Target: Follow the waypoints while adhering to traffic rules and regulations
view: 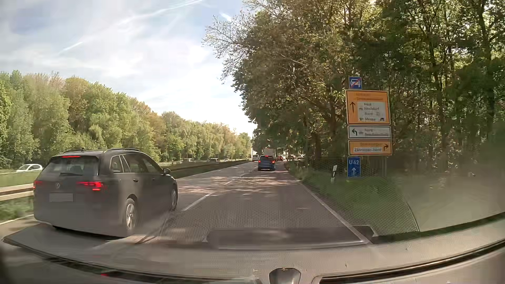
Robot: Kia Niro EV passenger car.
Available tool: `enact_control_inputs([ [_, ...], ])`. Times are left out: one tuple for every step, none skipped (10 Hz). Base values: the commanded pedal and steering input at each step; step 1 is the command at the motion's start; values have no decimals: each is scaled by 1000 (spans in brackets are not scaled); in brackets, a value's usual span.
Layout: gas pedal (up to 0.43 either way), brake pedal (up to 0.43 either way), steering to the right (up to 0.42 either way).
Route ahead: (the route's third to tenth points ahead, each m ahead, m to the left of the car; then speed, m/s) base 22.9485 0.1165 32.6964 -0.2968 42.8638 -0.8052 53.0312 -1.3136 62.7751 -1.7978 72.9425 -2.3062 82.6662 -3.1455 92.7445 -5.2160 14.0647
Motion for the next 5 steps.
enact_control_inputs([
  [0,0,4],
  [0,0,4],
  [0,0,4],
  [0,0,4],
  [0,0,4],
])
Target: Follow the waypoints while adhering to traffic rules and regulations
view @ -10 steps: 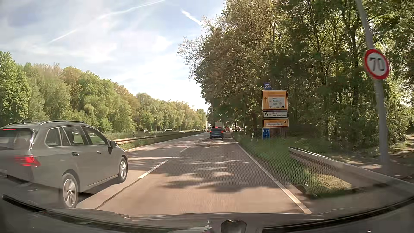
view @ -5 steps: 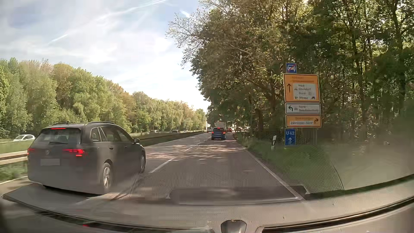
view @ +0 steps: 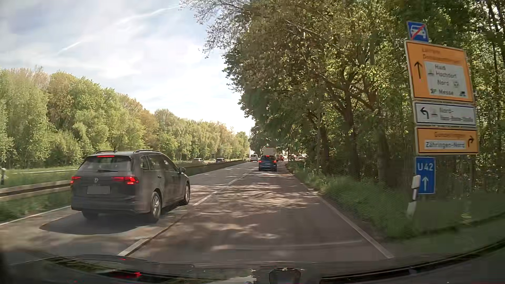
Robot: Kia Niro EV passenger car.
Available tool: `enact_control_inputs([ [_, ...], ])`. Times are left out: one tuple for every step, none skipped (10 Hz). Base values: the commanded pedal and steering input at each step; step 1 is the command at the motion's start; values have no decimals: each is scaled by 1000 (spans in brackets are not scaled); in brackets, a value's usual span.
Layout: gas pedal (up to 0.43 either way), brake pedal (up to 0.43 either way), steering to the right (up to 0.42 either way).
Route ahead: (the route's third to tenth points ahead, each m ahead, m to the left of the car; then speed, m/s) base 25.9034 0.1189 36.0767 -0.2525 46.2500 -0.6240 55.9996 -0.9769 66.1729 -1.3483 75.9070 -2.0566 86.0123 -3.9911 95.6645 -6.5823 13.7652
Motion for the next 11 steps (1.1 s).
enact_control_inputs([
  [0,0,4],
  [0,0,5],
  [0,0,5],
  [0,0,8],
  [0,0,8],
  [0,0,8],
  [0,24,8],
  [0,91,8],
  [0,183,8],
  [0,207,5],
  [0,220,4],
])
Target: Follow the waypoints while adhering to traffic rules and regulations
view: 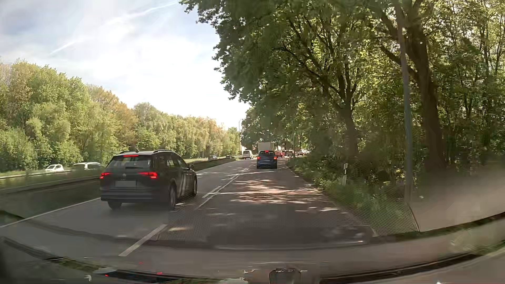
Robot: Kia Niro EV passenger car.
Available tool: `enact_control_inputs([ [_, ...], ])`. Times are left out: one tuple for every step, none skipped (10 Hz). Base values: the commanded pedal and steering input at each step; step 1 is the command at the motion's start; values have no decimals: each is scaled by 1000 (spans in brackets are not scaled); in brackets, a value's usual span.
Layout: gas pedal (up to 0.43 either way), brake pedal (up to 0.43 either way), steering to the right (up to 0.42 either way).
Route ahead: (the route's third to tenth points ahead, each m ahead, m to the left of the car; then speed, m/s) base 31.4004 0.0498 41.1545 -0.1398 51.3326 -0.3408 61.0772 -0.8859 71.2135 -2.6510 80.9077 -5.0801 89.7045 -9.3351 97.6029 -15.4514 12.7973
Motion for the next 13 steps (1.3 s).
enact_control_inputs([
  [0,226,4],
  [0,220,4],
  [0,220,3],
  [0,226,3],
  [0,226,3],
  [0,232,3],
  [0,238,3],
  [0,238,3],
  [0,238,3],
  [0,244,3],
  [0,244,3],
  [0,244,2],
  [0,244,2],
])
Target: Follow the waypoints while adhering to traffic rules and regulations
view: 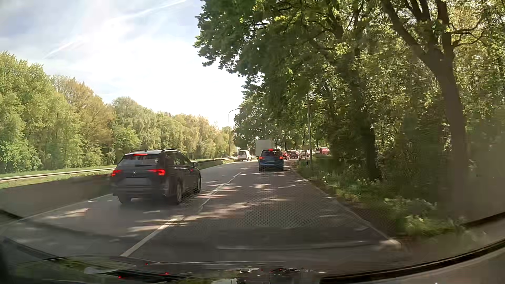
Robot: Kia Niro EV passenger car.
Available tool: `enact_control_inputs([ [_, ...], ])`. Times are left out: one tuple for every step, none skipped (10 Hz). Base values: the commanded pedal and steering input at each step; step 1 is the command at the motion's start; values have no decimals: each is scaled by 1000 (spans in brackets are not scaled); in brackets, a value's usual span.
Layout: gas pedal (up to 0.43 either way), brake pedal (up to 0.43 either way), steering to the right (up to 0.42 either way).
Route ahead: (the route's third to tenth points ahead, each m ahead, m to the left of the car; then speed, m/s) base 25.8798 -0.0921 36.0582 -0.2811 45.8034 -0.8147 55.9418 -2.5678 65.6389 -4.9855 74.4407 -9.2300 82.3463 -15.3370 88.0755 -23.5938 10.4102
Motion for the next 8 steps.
enact_control_inputs([
  [0,244,3],
  [0,232,2],
  [0,226,2],
  [0,220,2],
  [0,201,2],
  [0,201,2],
  [0,189,2],
  [0,177,2],
])
